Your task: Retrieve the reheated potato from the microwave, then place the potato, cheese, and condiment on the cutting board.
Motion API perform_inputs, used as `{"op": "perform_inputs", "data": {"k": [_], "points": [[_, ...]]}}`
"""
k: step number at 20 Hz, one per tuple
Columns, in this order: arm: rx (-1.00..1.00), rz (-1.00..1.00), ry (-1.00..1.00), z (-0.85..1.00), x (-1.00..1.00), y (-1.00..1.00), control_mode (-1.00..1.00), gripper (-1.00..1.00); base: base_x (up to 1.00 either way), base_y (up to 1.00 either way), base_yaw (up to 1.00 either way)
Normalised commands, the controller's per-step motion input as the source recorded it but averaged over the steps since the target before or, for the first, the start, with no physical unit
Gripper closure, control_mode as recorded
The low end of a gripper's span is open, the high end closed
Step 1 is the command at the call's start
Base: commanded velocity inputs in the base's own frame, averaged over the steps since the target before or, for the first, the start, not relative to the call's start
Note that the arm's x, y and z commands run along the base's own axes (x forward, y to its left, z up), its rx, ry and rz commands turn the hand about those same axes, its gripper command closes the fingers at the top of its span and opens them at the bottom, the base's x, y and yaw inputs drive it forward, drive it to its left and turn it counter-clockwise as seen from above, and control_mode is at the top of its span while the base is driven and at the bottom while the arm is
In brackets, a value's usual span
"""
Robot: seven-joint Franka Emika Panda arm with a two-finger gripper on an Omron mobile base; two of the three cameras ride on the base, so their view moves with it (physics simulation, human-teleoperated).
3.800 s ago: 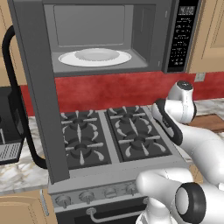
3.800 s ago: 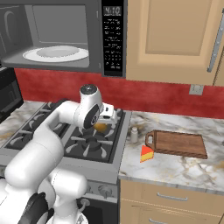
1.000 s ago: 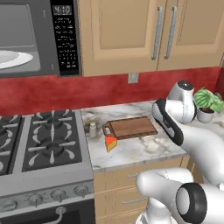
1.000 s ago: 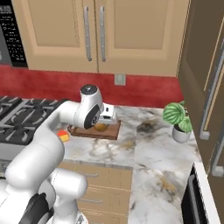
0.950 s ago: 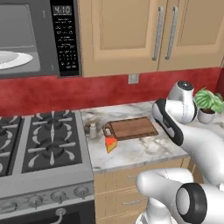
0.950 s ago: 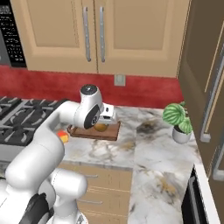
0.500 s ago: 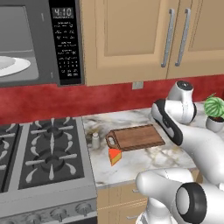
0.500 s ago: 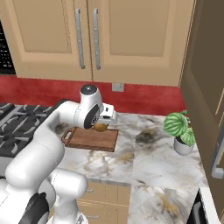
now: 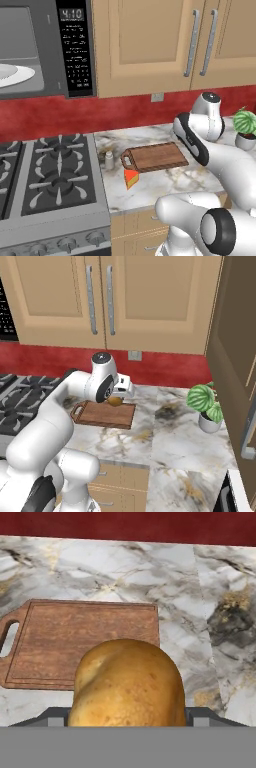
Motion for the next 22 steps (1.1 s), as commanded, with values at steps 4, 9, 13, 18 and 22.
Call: {"op": "perform_inputs", "data": {"k": [4, 9, 13, 18, 22], "points": [[0.0, 0.0, 0.0, 0.0, 0.0, 0.0, 1.0, 1.0, 0.0, 0.0, 0.0], [0.0, 0.0, 0.0, 0.0, 0.0, 0.0, 1.0, 1.0, 0.0, 0.0, 0.0], [0.0, 0.0, 0.0, 0.0, 0.0, 0.0, -1.0, 1.0, 0.0, 0.0, 0.0], [0.0, 0.0, 0.0, 0.0, 0.0, 0.0, -1.0, 1.0, 0.0, 0.0, 0.0], [0.01, 0.0, 0.01, 0.0, -0.01, 0.0, -1.0, 1.0, 0.0, 0.0, 0.0]]}}
